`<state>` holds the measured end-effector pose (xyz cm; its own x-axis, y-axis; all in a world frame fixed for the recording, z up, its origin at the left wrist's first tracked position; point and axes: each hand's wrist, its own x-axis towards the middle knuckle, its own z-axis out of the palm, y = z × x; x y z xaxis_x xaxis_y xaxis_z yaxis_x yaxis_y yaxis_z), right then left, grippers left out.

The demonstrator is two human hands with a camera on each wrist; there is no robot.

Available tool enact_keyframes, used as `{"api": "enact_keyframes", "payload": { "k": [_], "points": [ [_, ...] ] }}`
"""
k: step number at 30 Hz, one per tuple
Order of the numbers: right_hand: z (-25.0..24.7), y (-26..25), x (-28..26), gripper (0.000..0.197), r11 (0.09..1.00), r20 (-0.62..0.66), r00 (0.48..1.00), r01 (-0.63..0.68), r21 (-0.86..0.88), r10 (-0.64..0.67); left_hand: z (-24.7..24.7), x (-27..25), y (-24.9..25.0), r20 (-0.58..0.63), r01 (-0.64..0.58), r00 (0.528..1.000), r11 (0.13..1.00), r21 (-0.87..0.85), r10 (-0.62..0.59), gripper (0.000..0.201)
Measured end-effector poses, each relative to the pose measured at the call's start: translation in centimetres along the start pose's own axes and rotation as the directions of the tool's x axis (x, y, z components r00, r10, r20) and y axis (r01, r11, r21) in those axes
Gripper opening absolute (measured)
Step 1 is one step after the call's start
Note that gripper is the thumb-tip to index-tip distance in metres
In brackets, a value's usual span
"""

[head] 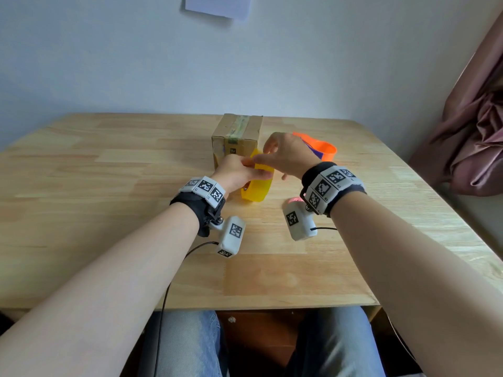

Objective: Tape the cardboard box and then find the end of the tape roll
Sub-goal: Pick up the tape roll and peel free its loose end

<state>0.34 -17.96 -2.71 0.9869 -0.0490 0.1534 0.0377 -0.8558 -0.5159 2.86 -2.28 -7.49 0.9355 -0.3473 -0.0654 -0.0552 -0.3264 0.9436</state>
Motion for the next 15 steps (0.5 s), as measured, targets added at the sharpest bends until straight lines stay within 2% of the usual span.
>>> {"api": "enact_keyframes", "payload": {
  "k": [1, 3, 6, 8, 11, 15],
  "points": [
    [0.0, 0.0, 0.1, 0.049, 0.998, 0.040, 0.998, -0.043, 0.036, 0.041, 0.1, -0.1, 0.1, 0.010, -0.004, 1.000, 1.000, 0.017, 0.004, 0.048],
    [0.0, -0.2, 0.1, 0.053, 0.994, 0.086, 0.993, -0.084, 0.074, 0.078, 0.3, -0.1, 0.2, 0.002, -0.003, 1.000, 0.999, 0.037, 0.003, 0.051],
    [0.0, -0.5, -0.1, 0.054, 0.991, 0.057, 0.994, -0.093, 0.097, 0.088, 0.7, 0.2, 0.0, -0.041, 0.011, 0.999, 1.000, 0.023, -0.010, 0.069],
    [-0.1, -0.4, -0.3, 0.051, 0.991, 0.029, 0.996, -0.085, 0.106, 0.082, 1.0, 0.4, -0.1, -0.050, 0.010, 0.999, 1.000, 0.016, -0.009, 0.071],
    [-0.2, 0.0, -0.9, 0.037, 0.992, 0.024, 0.997, -0.075, 0.105, 0.073, 1.3, 0.4, 0.3, -0.070, 0.005, 0.998, 1.000, 0.008, -0.005, 0.065],
    [-0.2, 0.3, -1.8, 0.039, 0.990, 0.040, 0.995, -0.091, 0.109, 0.087, 1.8, 0.6, 0.5, -0.082, 0.016, 0.996, 1.000, 0.009, -0.016, 0.050]
  ]
}}
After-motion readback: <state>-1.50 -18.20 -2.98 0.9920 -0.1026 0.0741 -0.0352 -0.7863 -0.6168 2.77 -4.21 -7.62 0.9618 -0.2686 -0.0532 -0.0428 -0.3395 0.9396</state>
